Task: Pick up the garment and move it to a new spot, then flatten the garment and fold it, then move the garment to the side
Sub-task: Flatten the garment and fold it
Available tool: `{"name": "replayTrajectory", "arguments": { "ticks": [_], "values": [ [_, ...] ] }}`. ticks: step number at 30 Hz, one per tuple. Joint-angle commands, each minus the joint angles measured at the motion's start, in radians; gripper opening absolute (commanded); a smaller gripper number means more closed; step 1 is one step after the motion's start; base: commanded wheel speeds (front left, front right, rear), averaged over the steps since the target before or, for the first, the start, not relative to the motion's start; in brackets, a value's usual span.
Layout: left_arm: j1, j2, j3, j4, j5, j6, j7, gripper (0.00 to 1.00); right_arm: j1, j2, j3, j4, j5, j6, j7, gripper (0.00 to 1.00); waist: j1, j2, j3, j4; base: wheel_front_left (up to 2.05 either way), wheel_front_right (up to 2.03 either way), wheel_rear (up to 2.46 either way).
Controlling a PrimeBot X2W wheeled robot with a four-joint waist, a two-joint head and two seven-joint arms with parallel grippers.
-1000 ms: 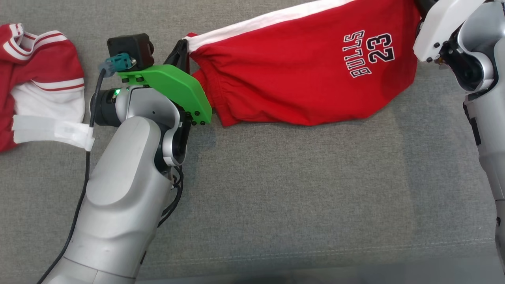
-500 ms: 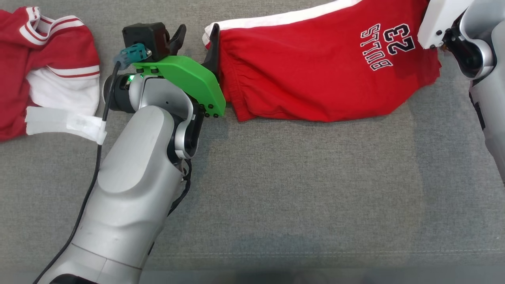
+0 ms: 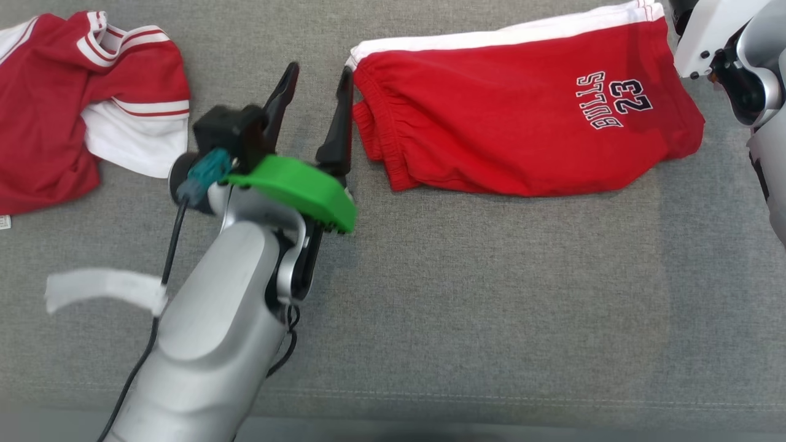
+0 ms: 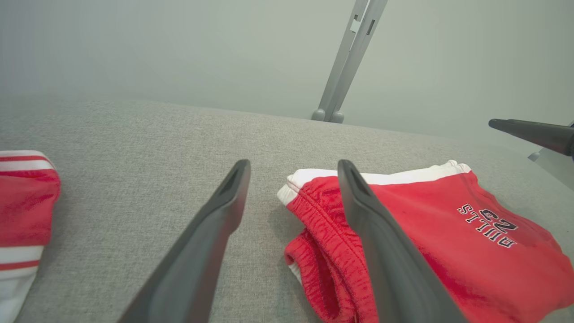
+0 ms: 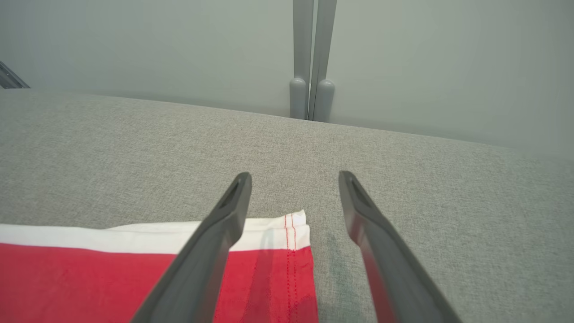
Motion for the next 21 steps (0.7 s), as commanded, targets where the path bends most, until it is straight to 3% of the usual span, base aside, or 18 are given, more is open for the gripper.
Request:
{"name": "replayTrajectory", "arguments": {
  "ticks": [1,11,16,21],
  "values": [
    [0.035,0.012,0.005,-0.02,0.005,0.003,-0.02,1.0,-0.006,0.001,0.003,0.005,0.003,0.0,-0.014,1.0,0.0,0.0,-0.011,0.004,0.0,0.0,0.0],
    [0.319,0.099,0.027,-0.219,0.037,0.056,-0.118,1.0,0.145,-0.029,0.019,-0.063,0.086,0.0,-0.016,1.0,0.0,0.0,-0.102,0.002,0.0,0.0,0.0],
    [0.425,0.11,0.083,-0.319,0.078,0.111,-0.134,1.0,0.262,-0.048,-0.027,-0.083,0.088,0.0,-0.022,1.0,0.0,0.0,-0.151,-0.005,0.0,0.0,0.0],
    [0.503,0.096,0.152,-0.393,0.143,0.155,-0.135,1.0,0.365,-0.021,-0.096,-0.074,0.081,0.0,-0.048,1.0,0.0,0.0,-0.194,-0.01,0.0,0.0,0.0]
  ]
}}
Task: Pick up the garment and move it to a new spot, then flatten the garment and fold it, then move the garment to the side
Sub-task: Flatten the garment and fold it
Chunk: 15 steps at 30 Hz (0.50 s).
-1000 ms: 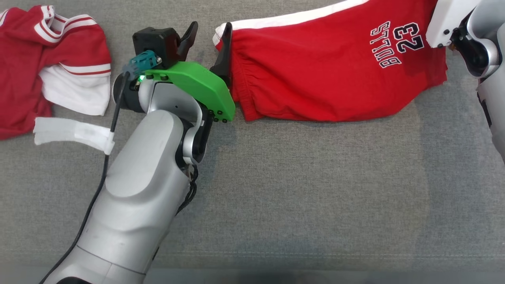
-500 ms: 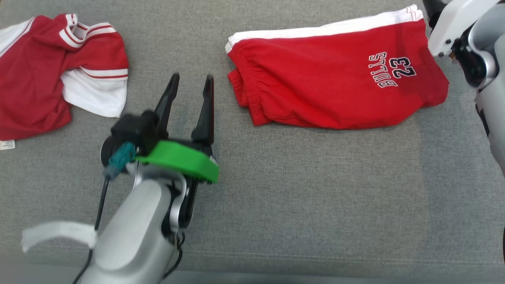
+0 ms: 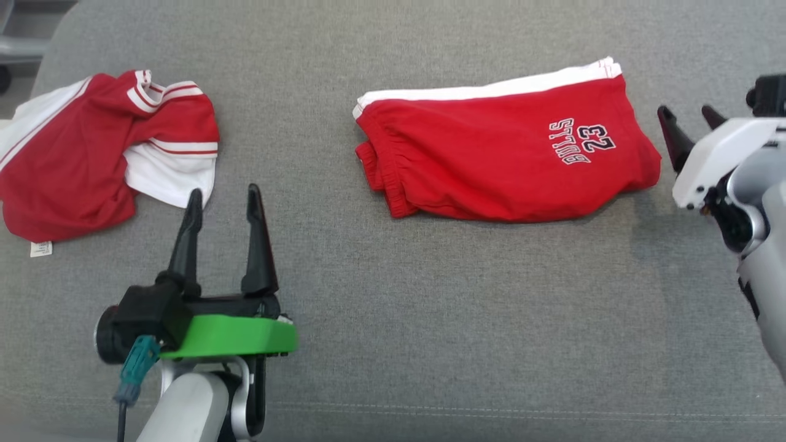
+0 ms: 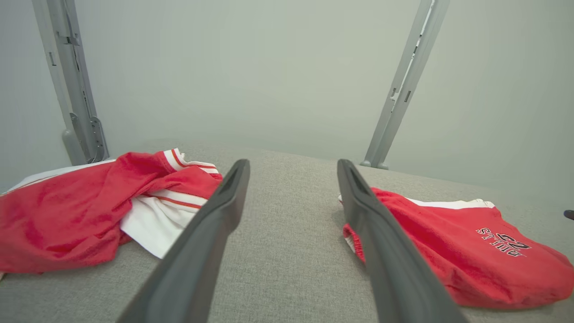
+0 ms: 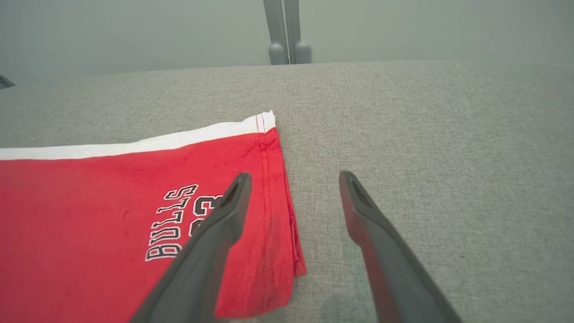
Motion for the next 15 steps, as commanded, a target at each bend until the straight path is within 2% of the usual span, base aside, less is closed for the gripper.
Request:
{"name": "replayTrajectory", "arguments": {
  "ticks": [1,4,7,15],
  "values": [
    [0.035,-0.008,0.022,-0.017,0.026,0.014,-0.004,1.0,0.032,0.016,-0.023,0.004,-0.003,0.0,-0.016,1.0,0.0,0.0,-0.032,-0.007,0.0,0.0,0.0],
    [0.066,-0.015,0.046,-0.03,0.05,0.021,-0.004,1.0,0.062,0.032,-0.047,0.009,-0.01,0.0,-0.031,1.0,0.0,0.0,-0.042,-0.006,0.0,0.0,0.0],
    [0.101,-0.015,0.066,-0.022,0.072,0.01,-0.003,1.0,0.096,0.054,-0.081,0.022,-0.022,0.0,-0.052,1.0,0.0,0.0,-0.053,0.0,0.0,0.0,0.0],
    [0.123,0.04,0.046,0.032,0.126,-0.07,-0.003,1.0,0.137,0.092,-0.153,0.092,-0.072,0.0,-0.094,1.0,0.0,0.0,-0.059,0.031,0.0,0.0,0.0]
  ]
}}
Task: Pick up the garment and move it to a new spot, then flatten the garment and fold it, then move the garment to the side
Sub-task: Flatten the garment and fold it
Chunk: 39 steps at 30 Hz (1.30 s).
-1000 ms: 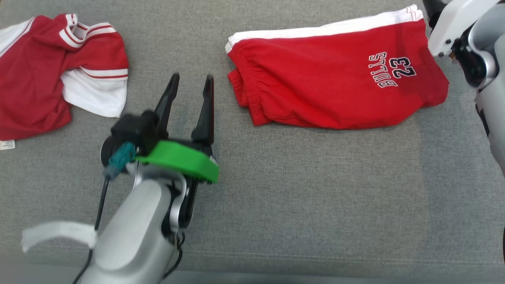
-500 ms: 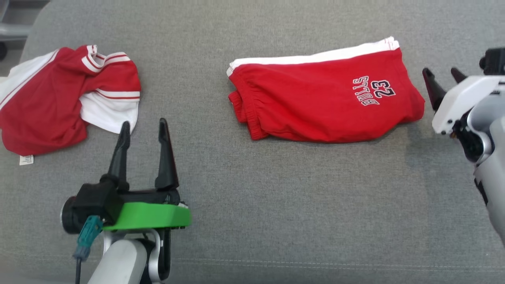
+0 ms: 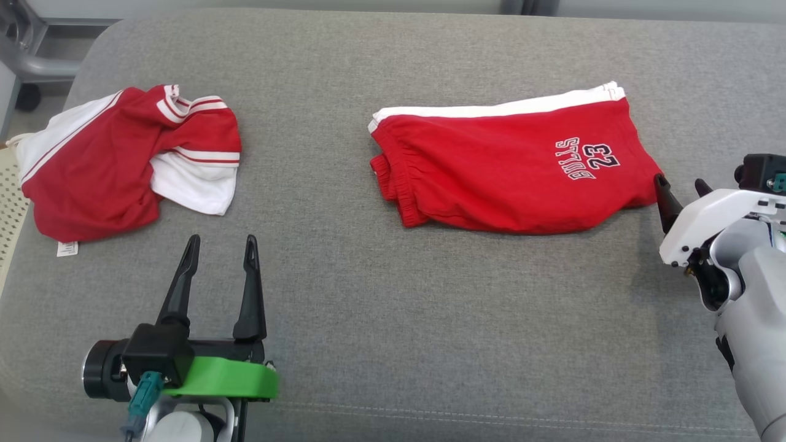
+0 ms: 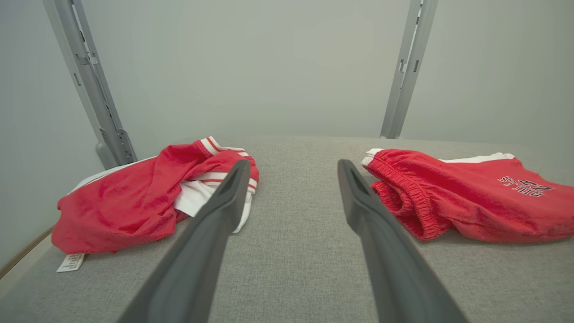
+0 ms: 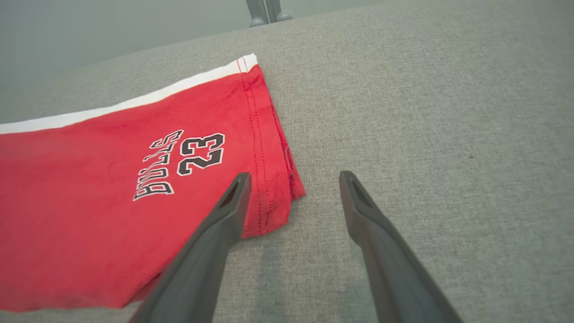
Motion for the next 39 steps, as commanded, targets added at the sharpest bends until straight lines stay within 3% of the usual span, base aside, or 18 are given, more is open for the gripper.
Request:
{"name": "replayTrajectory", "arguments": {
  "ticks": [1,9,15,17,21,23,24,26,27,33,39],
  "values": [
    [0.011,0.016,0.0,0.012,0.012,-0.017,0.0,1.0,0.009,0.004,-0.015,0.017,-0.016,0.0,-0.011,1.0,0.0,0.0,0.004,0.013,0.0,0.0,0.0],
    [0.012,0.058,-0.006,0.037,-0.004,-0.06,0.014,1.0,-0.022,0.015,-0.069,0.098,-0.049,0.0,-0.024,1.0,0.0,0.0,0.023,0.05,0.0,0.0,0.0],
    [0.005,0.076,0.01,0.028,-0.017,-0.056,0.022,1.0,-0.047,0.021,-0.094,0.15,-0.064,0.0,-0.015,1.0,0.0,0.0,0.032,0.07,0.0,0.0,0.0],
    [0.005,0.078,0.012,0.024,-0.018,-0.052,0.022,1.0,-0.055,0.024,-0.101,0.166,-0.069,0.0,-0.011,0.71,0.0,0.0,0.035,0.074,0.0,0.0,0.0],
    [0.01,0.081,0.009,0.018,-0.018,-0.046,0.025,1.0,-0.07,0.023,-0.112,0.189,-0.078,0.0,-0.022,0.59,0.0,0.0,0.042,0.079,0.0,0.0,0.0],
    [0.013,0.08,0.007,0.017,-0.019,-0.045,0.03,1.0,-0.078,0.021,-0.117,0.201,-0.079,0.0,-0.022,0.45,0.0,0.0,0.044,0.08,0.0,0.0,0.0],
    [0.014,0.08,0.006,0.016,-0.019,-0.044,0.031,1.0,-0.08,0.02,-0.12,0.207,-0.08,0.0,-0.025,0.35,0.0,0.0,0.045,0.08,0.0,0.0,0.0],
    [0.016,0.08,0.005,0.016,-0.02,-0.044,0.03,1.0,-0.086,0.019,-0.122,0.219,-0.086,0.0,-0.026,0.07,0.0,0.0,0.045,0.079,0.0,0.0,0.0],
    [0.017,0.08,0.004,0.017,-0.021,-0.043,0.03,1.0,-0.089,0.02,-0.121,0.224,-0.087,-0.001,-0.026,0.0,0.0,0.0,0.045,0.078,0.0,0.0,0.0],
    [0.019,0.074,-0.004,0.031,-0.027,-0.044,0.033,1.0,-0.07,0.036,-0.102,0.221,-0.08,-0.001,-0.023,0.0,0.0,0.0,0.032,0.074,0.0,0.0,0.0],
    [0.04,0.07,-0.012,0.045,-0.037,-0.044,0.036,1.0,-0.003,0.044,-0.08,0.142,-0.048,-0.001,-0.04,0.0,0.0,0.0,-0.009,0.059,0.0,0.0,0.0]
  ]
}}
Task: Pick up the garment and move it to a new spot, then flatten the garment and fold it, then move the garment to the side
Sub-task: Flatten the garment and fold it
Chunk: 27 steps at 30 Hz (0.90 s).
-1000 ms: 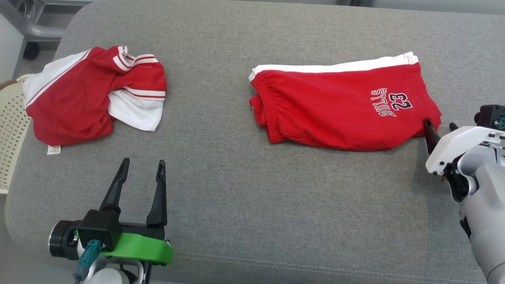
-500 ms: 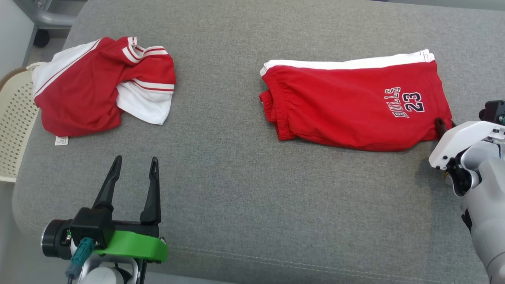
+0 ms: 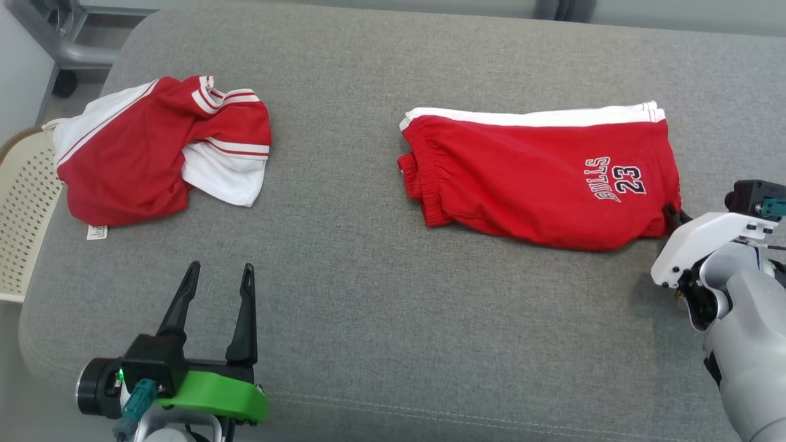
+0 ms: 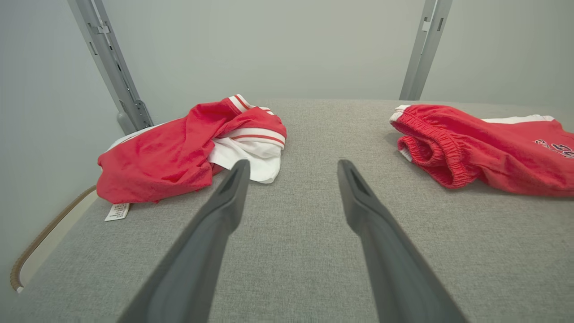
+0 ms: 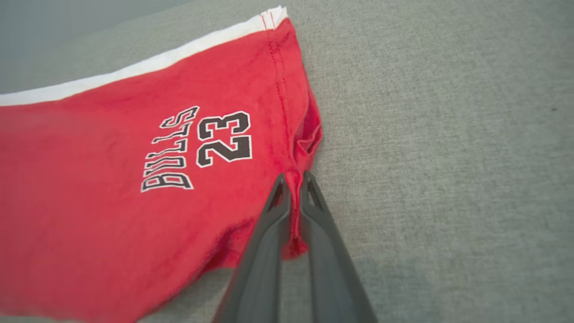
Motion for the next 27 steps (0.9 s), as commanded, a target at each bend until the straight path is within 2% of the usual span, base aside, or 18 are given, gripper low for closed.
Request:
{"name": "replayTrajectory", "arguments": {
  "ticks": [1,8,9,10,16,23,27],
  "values": [
    [0.017,0.0,0.001,0.003,-0.005,0.002,0.0,1.0,0.029,-0.001,0.003,-0.016,0.008,-0.001,0.0,0.0,0.0,0.0,-0.021,-0.012,0.0,0.0,0.0],
    [0.042,0.004,-0.007,0.005,-0.017,0.008,0.007,1.0,0.164,-0.002,-0.004,-0.152,0.022,-0.001,0.046,0.0,0.0,0.0,-0.072,-0.042,0.0,0.0,0.0],
    [0.045,0.005,-0.008,0.004,-0.017,0.008,0.009,1.0,0.178,0.001,-0.005,-0.168,0.021,-0.001,0.054,0.6,0.0,0.0,-0.074,-0.045,0.0,0.0,0.0],
    [0.047,0.006,-0.009,0.003,-0.017,0.009,0.01,1.0,0.191,0.0,-0.008,-0.18,0.015,-0.001,0.061,1.0,0.0,0.0,-0.077,-0.048,0.0,0.0,0.0],
    [0.053,0.0,0.003,0.008,-0.026,0.028,0.01,1.0,0.247,0.017,-0.042,-0.263,-0.024,-0.001,0.043,1.0,0.0,0.0,-0.096,-0.055,0.0,0.0,0.0],
    [0.07,-0.022,0.06,0.042,-0.073,0.066,-0.006,1.0,0.342,0.065,-0.081,-0.423,-0.01,-0.001,-0.084,1.0,0.0,0.0,-0.153,-0.059,0.0,0.0,0.0],
    [0.083,-0.022,0.071,0.061,-0.085,0.077,0.001,1.0,0.41,0.1,-0.098,-0.497,-0.022,-0.001,-0.112,1.0,0.0,0.0,-0.2,-0.066,0.0,0.0,0.0]
  ]
}}
